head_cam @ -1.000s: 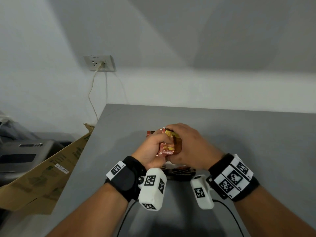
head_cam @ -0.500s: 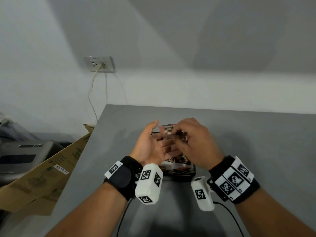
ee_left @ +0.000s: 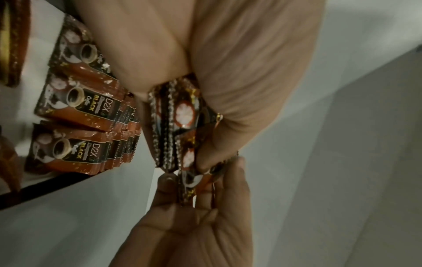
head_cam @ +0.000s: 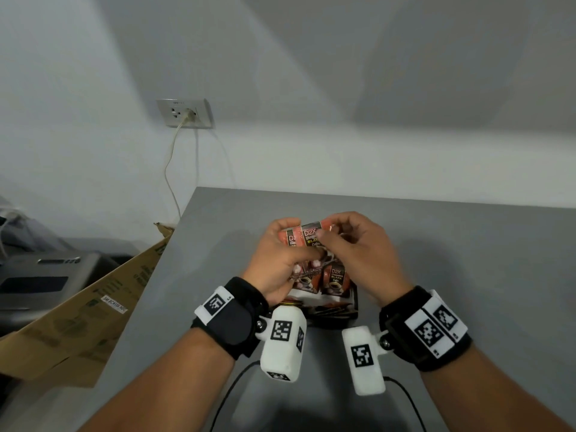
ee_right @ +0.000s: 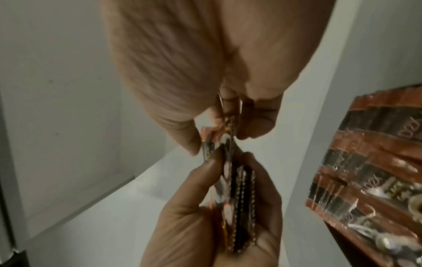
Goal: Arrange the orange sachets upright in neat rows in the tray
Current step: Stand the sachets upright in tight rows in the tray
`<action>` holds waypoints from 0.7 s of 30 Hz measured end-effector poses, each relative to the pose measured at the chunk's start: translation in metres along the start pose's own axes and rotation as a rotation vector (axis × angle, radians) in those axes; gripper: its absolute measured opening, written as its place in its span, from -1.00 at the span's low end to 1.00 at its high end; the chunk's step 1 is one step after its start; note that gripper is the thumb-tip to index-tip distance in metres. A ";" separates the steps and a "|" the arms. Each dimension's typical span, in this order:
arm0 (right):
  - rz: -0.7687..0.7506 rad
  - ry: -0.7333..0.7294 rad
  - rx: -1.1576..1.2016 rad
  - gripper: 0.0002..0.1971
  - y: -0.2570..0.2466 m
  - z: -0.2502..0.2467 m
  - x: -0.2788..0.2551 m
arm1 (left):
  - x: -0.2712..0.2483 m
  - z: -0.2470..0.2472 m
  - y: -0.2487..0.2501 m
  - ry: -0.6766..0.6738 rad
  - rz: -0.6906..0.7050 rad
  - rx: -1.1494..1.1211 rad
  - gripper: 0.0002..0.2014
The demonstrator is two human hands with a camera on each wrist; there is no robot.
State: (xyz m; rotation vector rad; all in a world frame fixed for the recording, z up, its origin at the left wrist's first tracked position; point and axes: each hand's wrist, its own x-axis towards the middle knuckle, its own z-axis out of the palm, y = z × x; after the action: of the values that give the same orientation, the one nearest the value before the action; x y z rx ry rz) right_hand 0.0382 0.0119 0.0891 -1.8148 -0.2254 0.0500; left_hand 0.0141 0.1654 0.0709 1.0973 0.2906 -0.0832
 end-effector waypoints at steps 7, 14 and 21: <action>0.130 0.031 0.099 -0.95 0.007 -0.004 0.003 | -0.004 -0.001 0.003 -0.024 -0.102 -0.089 -0.56; 0.311 -0.107 0.395 -0.84 0.005 -0.011 0.004 | -0.003 -0.006 0.000 -0.018 -0.042 0.045 -0.48; 0.397 -0.131 0.435 -0.81 0.010 0.002 0.001 | -0.003 -0.006 -0.001 0.019 -0.023 0.053 -0.52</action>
State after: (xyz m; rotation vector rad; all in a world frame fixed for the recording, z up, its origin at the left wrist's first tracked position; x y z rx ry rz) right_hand 0.0407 0.0115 0.0787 -1.3987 0.0563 0.4635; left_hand 0.0096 0.1701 0.0678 1.1483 0.3199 -0.1019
